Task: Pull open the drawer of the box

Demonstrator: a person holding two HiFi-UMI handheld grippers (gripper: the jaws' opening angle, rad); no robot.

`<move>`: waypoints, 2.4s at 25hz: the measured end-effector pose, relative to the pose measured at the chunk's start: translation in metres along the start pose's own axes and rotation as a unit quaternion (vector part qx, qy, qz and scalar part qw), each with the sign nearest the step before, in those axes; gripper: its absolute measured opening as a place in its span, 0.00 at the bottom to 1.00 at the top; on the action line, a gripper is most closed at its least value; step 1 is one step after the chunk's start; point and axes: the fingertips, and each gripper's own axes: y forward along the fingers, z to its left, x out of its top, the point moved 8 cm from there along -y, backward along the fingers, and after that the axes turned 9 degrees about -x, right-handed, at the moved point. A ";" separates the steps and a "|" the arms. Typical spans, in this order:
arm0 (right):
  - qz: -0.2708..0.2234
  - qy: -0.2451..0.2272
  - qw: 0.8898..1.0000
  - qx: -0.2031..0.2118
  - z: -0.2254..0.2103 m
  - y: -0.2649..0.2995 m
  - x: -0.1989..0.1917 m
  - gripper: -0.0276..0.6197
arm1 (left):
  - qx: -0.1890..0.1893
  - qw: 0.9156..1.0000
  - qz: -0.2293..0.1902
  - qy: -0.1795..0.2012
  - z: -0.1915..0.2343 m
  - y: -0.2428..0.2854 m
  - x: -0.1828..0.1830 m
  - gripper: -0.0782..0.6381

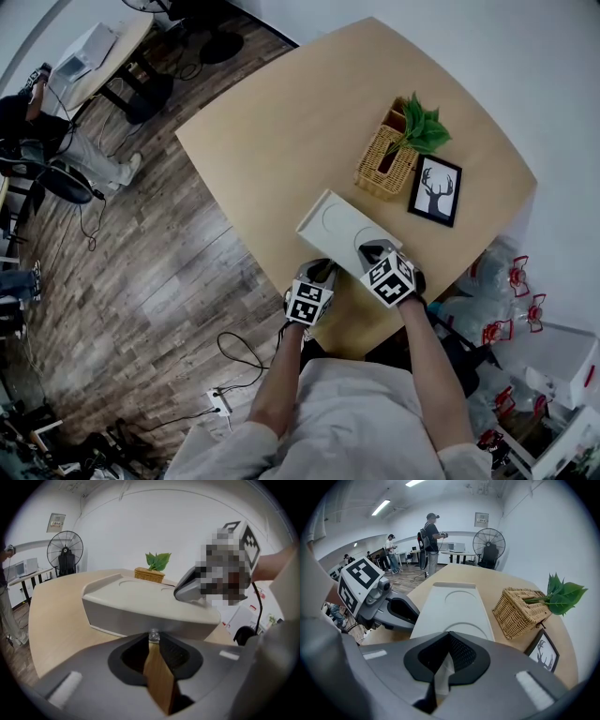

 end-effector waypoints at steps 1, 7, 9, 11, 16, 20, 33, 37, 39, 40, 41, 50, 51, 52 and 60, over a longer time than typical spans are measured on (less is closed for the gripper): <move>0.000 0.000 1.000 0.000 0.000 0.000 0.000 0.05 | 0.001 1.000 0.001 0.001 -0.001 -0.001 0.001 0.29; 0.002 0.002 1.000 0.001 0.000 0.000 0.000 0.05 | -0.001 1.000 0.003 -0.007 -0.005 -0.004 0.005 0.28; 0.001 0.002 1.000 0.001 0.000 0.000 -0.001 0.05 | 0.000 1.000 0.005 -0.004 -0.003 -0.002 0.002 0.28; 0.002 0.002 1.000 0.001 0.000 0.000 -0.001 0.05 | -0.003 1.000 0.005 -0.005 -0.005 -0.003 0.003 0.28; 0.003 0.002 1.000 0.000 -0.001 0.000 -0.001 0.05 | -0.003 1.000 0.005 -0.010 -0.007 -0.008 0.002 0.28; 0.002 0.002 1.000 -0.001 -0.001 0.001 -0.002 0.05 | 0.000 1.000 0.004 -0.014 -0.007 -0.010 -0.002 0.28; 0.001 0.001 1.000 -0.005 0.000 0.001 -0.001 0.05 | 0.008 1.000 0.010 -0.005 -0.004 -0.016 -0.010 0.28; 0.002 0.001 1.000 -0.007 0.000 0.000 -0.002 0.05 | 0.008 1.000 0.011 -0.004 -0.005 -0.017 -0.012 0.28; 0.002 0.000 1.000 -0.008 0.000 0.000 -0.002 0.05 | 0.008 1.000 0.013 -0.006 -0.006 -0.020 -0.012 0.28; 0.001 0.000 1.000 -0.009 0.000 0.001 -0.002 0.05 | 0.007 1.000 0.013 -0.008 -0.007 -0.021 -0.011 0.28; 0.001 0.000 1.000 -0.009 0.001 0.001 -0.001 0.05 | 0.008 1.000 0.013 -0.009 -0.007 -0.022 -0.012 0.28; 0.001 -0.001 1.000 -0.009 0.001 -0.001 0.000 0.05 | 0.013 1.000 0.017 -0.005 -0.007 -0.028 -0.017 0.28; 0.001 -0.001 1.000 -0.009 0.001 -0.001 0.000 0.05 | 0.013 1.000 0.017 -0.005 -0.007 -0.029 -0.017 0.28; 0.001 -0.001 1.000 -0.009 0.002 -0.001 0.000 0.05 | 0.013 1.000 0.018 -0.005 -0.007 -0.029 -0.018 0.28; 0.003 0.001 1.000 -0.010 0.002 0.000 0.000 0.05 | 0.014 1.000 0.021 -0.001 -0.006 -0.032 -0.022 0.28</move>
